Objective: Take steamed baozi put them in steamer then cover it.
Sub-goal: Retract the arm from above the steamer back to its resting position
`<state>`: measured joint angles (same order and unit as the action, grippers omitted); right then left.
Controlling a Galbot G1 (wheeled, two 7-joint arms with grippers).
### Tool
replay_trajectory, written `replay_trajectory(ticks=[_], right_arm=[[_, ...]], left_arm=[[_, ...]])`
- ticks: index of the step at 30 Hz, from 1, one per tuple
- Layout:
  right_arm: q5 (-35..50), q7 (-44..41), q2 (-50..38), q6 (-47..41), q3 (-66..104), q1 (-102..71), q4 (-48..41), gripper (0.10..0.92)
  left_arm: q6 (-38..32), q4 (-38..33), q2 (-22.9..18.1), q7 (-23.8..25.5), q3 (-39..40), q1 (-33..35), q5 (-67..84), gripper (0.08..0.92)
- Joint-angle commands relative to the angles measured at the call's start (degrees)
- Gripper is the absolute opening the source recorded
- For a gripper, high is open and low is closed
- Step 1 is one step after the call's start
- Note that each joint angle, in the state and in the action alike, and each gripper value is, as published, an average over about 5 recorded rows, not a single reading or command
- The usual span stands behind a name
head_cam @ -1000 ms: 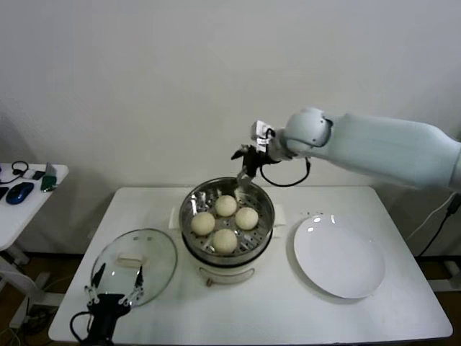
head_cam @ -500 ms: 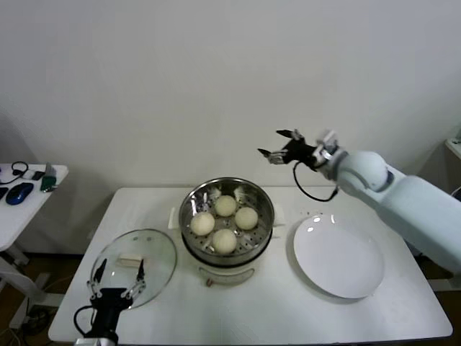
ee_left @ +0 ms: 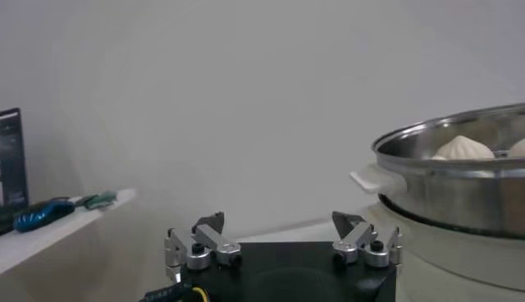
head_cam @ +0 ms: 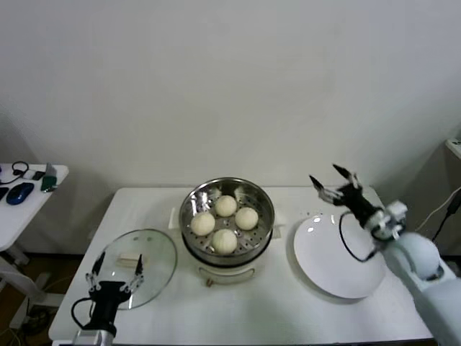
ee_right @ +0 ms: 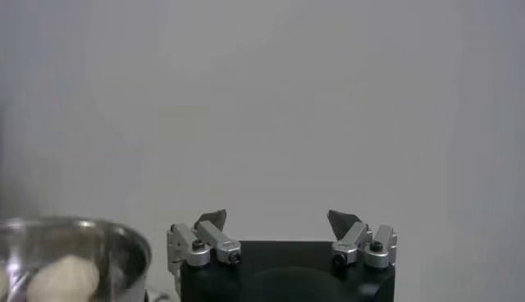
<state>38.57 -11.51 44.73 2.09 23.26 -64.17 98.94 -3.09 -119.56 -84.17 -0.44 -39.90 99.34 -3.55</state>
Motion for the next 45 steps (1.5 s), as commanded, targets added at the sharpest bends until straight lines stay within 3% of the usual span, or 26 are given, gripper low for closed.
replay_trajectory(ticks=[1,8,13,21,31,45], right_arm=[[-6.79,-3.9,12.91,20.44,18.78,-32.48,-1.72,0.823],[-5.85,-3.3,17.85,26.96,16.4,-33.27,-2.52,0.823],[-6.36,-1.23,19.66,27.34,14.21,-34.18,-3.12,0.823],[-7.01,0.22,21.16,27.89,11.04,-35.14,-3.74,0.823],[-6.74,0.6,22.44,27.86,10.69,-34.83,-3.9,0.823],[-6.91,0.72,24.04,28.02,11.01,-35.62,-3.53,0.823]], left_arm=[[-3.81,1.02,1.73,-0.33,-0.63,-0.03,-4.62,0.823],[-11.9,0.31,4.66,-6.12,-3.59,0.95,-19.62,0.823],[-9.93,0.86,6.4,-14.66,-5.89,1.99,-44.69,0.823],[-8.42,13.51,7.88,-19.41,-3.41,0.4,-66.59,0.823],[-11.09,25.8,9.38,-22.3,-2.63,-7.28,-72.67,0.823],[-9.3,33.31,10.06,-22.08,-1.34,-15.0,-72.76,0.823]])
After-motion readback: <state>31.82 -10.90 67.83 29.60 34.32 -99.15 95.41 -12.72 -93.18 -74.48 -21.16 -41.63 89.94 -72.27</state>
